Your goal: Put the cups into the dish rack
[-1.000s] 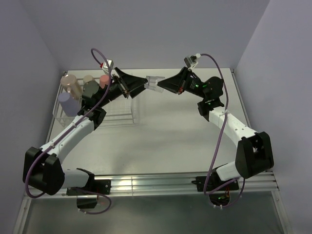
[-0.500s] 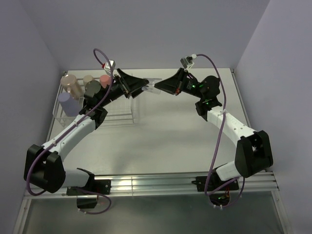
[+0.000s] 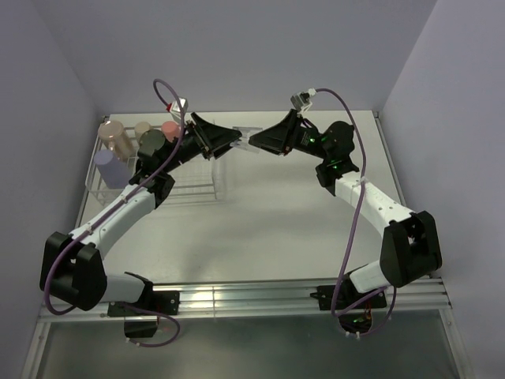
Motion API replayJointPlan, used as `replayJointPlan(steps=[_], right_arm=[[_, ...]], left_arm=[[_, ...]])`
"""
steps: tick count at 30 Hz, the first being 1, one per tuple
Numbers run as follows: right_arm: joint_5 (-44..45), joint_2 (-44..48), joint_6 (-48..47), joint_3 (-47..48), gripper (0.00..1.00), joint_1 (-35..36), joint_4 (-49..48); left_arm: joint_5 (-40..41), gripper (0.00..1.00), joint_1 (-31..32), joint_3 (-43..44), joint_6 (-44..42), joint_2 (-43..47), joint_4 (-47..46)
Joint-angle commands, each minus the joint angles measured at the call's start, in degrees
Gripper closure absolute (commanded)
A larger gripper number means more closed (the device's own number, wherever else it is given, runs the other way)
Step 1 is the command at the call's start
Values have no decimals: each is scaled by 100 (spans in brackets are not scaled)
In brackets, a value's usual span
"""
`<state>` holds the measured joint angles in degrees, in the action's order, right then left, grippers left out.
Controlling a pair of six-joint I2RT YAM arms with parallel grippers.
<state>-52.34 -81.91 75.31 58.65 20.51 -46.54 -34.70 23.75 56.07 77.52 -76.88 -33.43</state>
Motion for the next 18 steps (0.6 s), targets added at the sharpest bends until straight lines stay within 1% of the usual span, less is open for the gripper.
replayJointPlan(steps=[1, 2, 3, 5, 6, 7, 8, 10, 11, 12, 13, 14, 15, 16, 17, 18], right_arm=[[-145, 17, -253, 304, 45, 76, 425], [-154, 43, -375, 313, 38, 58, 549], [-180, 78, -437, 340, 22, 15, 680], [-215, 114, -569, 349, 16, -38, 945], [-242, 166, -605, 331, 11, -126, 998], [-268, 201, -631, 305, 10, -179, 1042], [-303, 219, -718, 270, 6, -240, 1103], [-478, 298, -868, 313, 4, -433, 1383], [-540, 324, -1112, 340, 4, -486, 1524], [-584, 403, -1271, 375, 3, -548, 1682], [-628, 447, -1769, 471, 3, -661, 2180], [-620, 491, -2096, 550, 2, -706, 2559], [-620, 526, -2430, 646, 1, -741, 2928], [-629, 527, -2799, 865, 1, -803, 3671], [-585, 527, -3481, 963, 1, -829, 4036], [-524, 518, -3801, 1059, 0, -856, 4370]], left_arm=[[-98, 100, -72, 194, -105, 156, -120], [-142, 100, -116, 176, -149, 191, -24], [-169, 100, -229, 71, -166, 287, 29], [-291, 100, -361, -96, -297, 436, 108], [-327, 100, -519, -271, -359, 603, 309], [-371, 100, -607, -368, -438, 700, 398], [-423, 100, -704, -456, -657, 805, 503], [-599, 100, -1081, -641, -1026, 1148, 1064], [-678, 100, -1231, -676, -1550, 1271, 1328], [-774, 100, -1545, -616, -1947, 1472, 1687], [-758, 100, -1723, -511, -2395, 1535, 2752], [-653, 100, -1872, -371, -3539, 1588, 3389], [-452, 100, -2117, 66, -4246, 1589, 4135], [585, 100, -2155, 340, -4880, 1562, 5465], [1309, 100, -2155, 569, -5878, 1493, 5957], [1978, 100, -2199, 824, -6254, 1344, 6267]])
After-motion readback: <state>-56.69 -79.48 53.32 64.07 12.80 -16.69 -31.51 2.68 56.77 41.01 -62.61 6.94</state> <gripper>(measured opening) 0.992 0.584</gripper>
